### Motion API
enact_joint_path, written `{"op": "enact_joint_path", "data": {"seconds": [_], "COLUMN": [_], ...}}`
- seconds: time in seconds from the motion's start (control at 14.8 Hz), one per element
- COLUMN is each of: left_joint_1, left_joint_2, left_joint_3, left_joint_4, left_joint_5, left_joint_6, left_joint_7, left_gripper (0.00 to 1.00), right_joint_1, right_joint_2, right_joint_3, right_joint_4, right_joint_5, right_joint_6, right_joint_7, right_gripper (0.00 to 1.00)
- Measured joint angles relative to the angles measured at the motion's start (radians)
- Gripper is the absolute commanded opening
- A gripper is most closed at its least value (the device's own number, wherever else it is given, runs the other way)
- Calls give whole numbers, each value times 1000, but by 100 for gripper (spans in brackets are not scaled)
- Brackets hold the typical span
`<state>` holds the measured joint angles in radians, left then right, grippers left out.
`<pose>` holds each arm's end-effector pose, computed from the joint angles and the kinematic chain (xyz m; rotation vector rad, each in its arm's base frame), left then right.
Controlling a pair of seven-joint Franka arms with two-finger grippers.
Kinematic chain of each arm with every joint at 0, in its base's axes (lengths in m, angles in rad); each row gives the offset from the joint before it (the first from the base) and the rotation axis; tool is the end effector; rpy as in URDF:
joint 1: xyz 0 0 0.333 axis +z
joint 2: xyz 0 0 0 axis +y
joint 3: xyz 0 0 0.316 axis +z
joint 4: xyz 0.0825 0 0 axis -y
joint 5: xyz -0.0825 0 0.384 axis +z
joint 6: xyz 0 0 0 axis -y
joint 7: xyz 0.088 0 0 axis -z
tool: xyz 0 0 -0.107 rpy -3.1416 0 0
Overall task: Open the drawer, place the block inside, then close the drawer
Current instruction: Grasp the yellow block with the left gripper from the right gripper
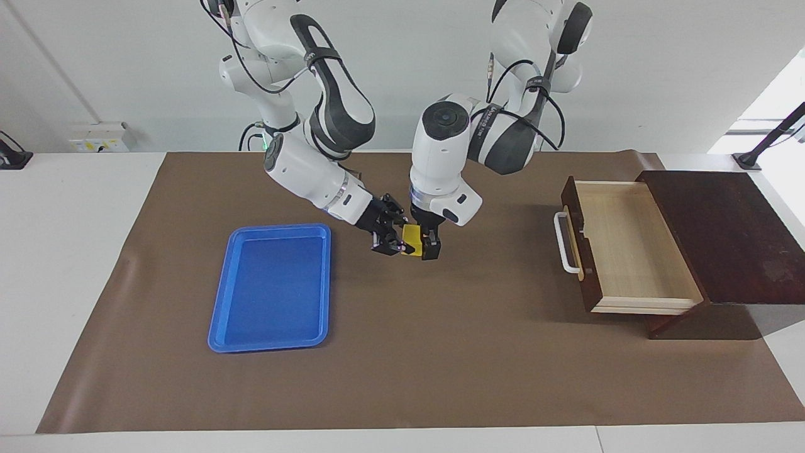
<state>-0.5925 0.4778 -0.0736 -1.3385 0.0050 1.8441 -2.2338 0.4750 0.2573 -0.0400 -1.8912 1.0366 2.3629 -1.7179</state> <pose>0.5582 -0.4255 0.4586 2.1937 2.2032 -0.0391 0.5743 0.2804 0.3963 -1.8694 -1.6738 -0.8250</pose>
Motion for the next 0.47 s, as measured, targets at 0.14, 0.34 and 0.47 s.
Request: {"op": "enact_joint_path", "data": {"seconds": [0.14, 0.34, 0.47], "left_joint_1": [-6, -8, -8], "left_joint_2": [0, 0, 0], "left_joint_3": [-1, -2, -2], "left_joint_4": [0, 0, 0], "left_joint_5": [4, 10, 10], "left_joint_6": [-4, -5, -5], "left_joint_7": [0, 10, 12], "left_gripper": [0, 0, 0], "right_joint_1": [-1, -1, -1], "right_joint_2": [1, 1, 1], "right_joint_3": [-3, -4, -4], "right_joint_4": [-1, -2, -2], "right_joint_5": [0, -1, -1], "right_joint_6": [5, 5, 6], "right_joint_7": [0, 0, 0], "right_gripper": [0, 0, 0]}}
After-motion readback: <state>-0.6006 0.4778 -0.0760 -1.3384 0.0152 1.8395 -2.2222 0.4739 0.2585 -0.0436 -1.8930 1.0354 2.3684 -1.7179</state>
